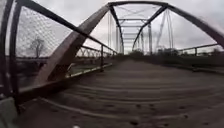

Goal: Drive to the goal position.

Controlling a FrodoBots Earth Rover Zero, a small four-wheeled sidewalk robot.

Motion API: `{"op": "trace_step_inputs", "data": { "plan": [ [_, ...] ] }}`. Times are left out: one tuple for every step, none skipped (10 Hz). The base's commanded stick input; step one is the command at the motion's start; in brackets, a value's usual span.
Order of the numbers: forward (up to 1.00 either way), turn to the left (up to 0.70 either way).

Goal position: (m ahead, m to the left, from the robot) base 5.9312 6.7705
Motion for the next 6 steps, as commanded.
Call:
{"op": "trace_step_inputs", "data": {
  "plan": [
    [0.70, 0.00],
    [0.70, 0.00],
    [0.70, -0.05],
    [0.70, -0.15],
    [0.70, -0.35],
    [0.70, -0.35]
  ]
}}
